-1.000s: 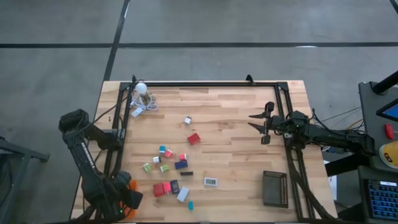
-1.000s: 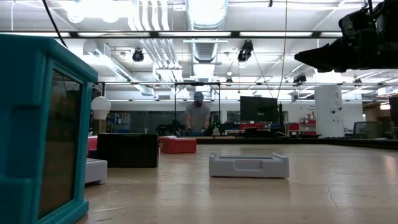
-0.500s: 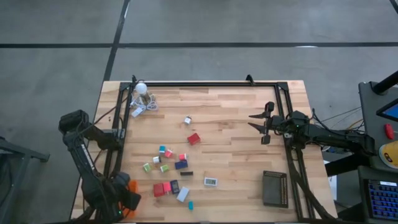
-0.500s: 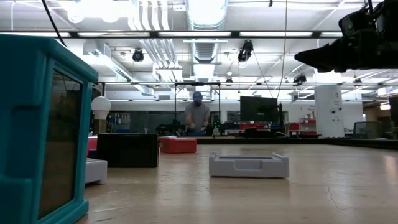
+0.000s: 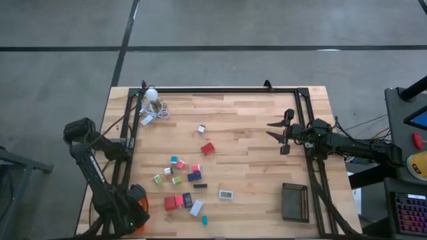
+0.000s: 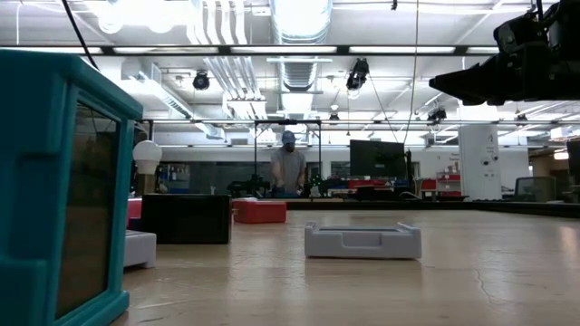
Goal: Pick & Place Office items
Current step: Put the purple charger adapter into the orange bin, then put the left green charger adapter into the orange bin
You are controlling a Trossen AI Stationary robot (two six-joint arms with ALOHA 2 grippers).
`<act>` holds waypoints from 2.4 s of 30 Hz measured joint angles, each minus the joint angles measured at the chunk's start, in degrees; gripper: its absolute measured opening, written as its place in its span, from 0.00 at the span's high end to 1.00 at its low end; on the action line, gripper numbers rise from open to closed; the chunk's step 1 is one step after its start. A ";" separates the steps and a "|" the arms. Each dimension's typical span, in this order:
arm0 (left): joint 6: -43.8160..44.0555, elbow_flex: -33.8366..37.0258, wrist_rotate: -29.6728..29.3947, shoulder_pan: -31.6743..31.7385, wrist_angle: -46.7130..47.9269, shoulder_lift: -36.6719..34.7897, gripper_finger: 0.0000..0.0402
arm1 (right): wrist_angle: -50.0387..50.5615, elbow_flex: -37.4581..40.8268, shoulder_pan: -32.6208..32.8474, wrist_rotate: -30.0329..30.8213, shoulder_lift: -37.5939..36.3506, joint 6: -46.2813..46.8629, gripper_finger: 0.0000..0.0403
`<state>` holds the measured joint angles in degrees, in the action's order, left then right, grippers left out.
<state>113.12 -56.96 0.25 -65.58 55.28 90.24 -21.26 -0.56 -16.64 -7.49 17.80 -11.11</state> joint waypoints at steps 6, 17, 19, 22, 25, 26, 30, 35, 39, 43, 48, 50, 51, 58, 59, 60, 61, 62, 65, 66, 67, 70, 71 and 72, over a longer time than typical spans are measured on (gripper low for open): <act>-2.99 2.56 -2.00 0.02 -5.68 -0.02 0.63 | 0.00 0.00 0.00 0.01 0.00 0.00 0.65; -4.22 4.70 -3.43 0.04 -8.50 -0.07 0.63 | 0.02 0.00 0.00 -0.01 0.02 0.00 0.65; -4.48 4.71 -3.68 0.04 -8.56 -0.07 0.63 | 0.02 0.00 0.00 0.01 0.02 0.00 0.65; -5.98 4.82 -4.48 -0.02 -9.02 -0.07 0.63 | 0.02 0.00 0.00 0.01 0.02 0.00 0.65; -8.28 5.18 -4.70 -0.11 -9.26 -0.07 0.63 | 0.02 0.00 0.00 0.00 0.02 0.00 0.65; -9.11 5.52 -4.74 -0.11 -9.28 -0.07 0.63 | 0.02 0.00 0.00 0.01 0.02 0.00 0.65; -10.94 7.32 -4.74 -0.11 -10.21 -0.04 0.63 | 0.02 0.00 0.00 0.01 0.02 0.00 0.65; -10.70 9.07 -4.78 -0.11 -12.79 -0.02 0.63 | 0.02 0.00 0.00 0.01 0.02 0.00 0.65; -10.62 9.32 -5.37 -0.11 -13.33 -0.02 0.62 | 0.02 0.00 0.01 -0.01 0.00 0.00 0.65; -10.49 9.32 -6.30 -0.11 -13.55 -0.02 0.58 | 0.02 0.00 0.00 0.00 0.00 0.00 0.65; -10.49 9.32 -6.31 -0.11 -13.61 -0.07 0.52 | 0.02 0.00 0.00 0.00 0.00 0.00 0.65; -10.49 9.32 -6.31 -0.11 -13.74 -0.07 0.50 | 0.02 0.00 0.00 0.01 0.00 0.00 0.65; -10.49 9.32 -6.31 -0.11 -13.77 -0.07 0.49 | 0.02 0.00 0.00 0.00 0.00 0.00 0.65; -10.49 9.41 -6.36 -0.13 -13.83 -0.07 0.47 | 0.02 0.00 0.01 0.00 0.01 0.00 0.65; -10.49 9.41 -6.36 -0.13 -13.92 -0.07 0.47 | 0.02 0.00 0.00 -0.01 0.00 0.00 0.65; -10.49 9.41 -6.36 -0.13 -13.98 -0.09 0.47 | 0.02 0.00 0.00 0.00 0.01 0.00 0.65; -10.49 9.41 -6.36 -0.13 -13.97 -0.09 0.47 | 0.02 0.00 0.00 0.01 0.00 0.00 0.65; -10.49 9.41 -6.38 -0.13 -13.98 -0.09 0.47 | 0.02 0.00 0.00 -0.01 0.02 0.00 0.65; -10.49 9.41 -6.42 -0.14 -14.05 -0.12 0.47 | 0.02 0.00 0.00 0.00 0.01 0.00 0.65; -10.49 9.41 -6.40 -0.17 -14.17 -0.20 0.47 | 0.02 0.00 0.00 0.01 0.02 0.00 0.65; -10.49 9.37 -6.37 -0.17 -14.20 -0.34 0.47 | 0.02 0.00 0.02 -0.01 0.00 0.00 0.65; -10.53 8.66 -6.05 -0.15 -14.21 -1.50 0.47 | 0.02 0.00 0.00 -0.01 0.00 0.00 0.65; -10.53 8.46 -6.03 -0.17 -14.20 -2.27 0.47 | 0.02 0.00 0.00 0.00 0.00 0.00 0.65; -10.51 8.28 -6.03 -0.17 -14.16 -3.02 0.47 | 0.01 0.00 0.00 -0.01 0.00 0.00 0.65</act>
<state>102.60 -48.67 -5.78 -65.75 41.12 87.21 -21.24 -0.56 -16.64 -7.51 17.80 -11.11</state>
